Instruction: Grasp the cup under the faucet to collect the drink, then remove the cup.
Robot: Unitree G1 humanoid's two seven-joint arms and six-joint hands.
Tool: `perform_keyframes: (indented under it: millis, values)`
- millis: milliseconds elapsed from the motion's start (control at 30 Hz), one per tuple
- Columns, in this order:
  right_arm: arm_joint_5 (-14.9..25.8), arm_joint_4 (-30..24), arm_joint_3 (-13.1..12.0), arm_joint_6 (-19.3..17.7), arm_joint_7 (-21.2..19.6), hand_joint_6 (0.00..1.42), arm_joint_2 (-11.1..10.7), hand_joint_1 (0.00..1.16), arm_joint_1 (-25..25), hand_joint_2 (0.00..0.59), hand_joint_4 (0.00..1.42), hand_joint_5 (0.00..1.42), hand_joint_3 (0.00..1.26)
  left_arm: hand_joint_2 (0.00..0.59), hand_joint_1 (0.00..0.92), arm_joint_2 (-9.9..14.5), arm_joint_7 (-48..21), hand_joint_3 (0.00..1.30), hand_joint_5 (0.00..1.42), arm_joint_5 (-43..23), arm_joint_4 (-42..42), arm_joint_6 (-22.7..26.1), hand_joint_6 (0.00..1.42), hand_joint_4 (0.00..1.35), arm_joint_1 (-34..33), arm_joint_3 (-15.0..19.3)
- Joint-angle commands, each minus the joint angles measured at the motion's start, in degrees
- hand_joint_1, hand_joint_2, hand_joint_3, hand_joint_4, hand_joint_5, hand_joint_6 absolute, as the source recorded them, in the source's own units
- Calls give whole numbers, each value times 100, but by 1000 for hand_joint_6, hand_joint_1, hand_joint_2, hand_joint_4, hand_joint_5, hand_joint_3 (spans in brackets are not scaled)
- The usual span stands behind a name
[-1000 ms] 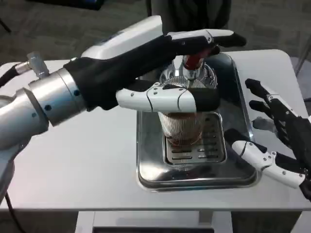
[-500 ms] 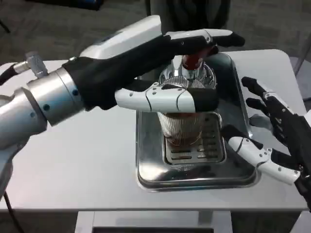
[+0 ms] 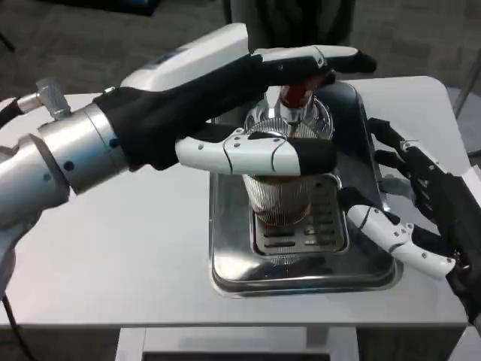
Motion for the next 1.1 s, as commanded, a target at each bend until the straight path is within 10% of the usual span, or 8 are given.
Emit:
perform_keyframes:
  millis: [33,1100]
  values:
    - [8,77,34,30,-63,232,69,557,-45,281,76,131,125,89,0,184,-271,173,162,305,187,217,77,117,261,-114]
    - [-3,310,39,41,-136,231,165,554,-240,281,84,136,137,90,0,-101,-128,151,162,-84,393,405,81,117,262,139]
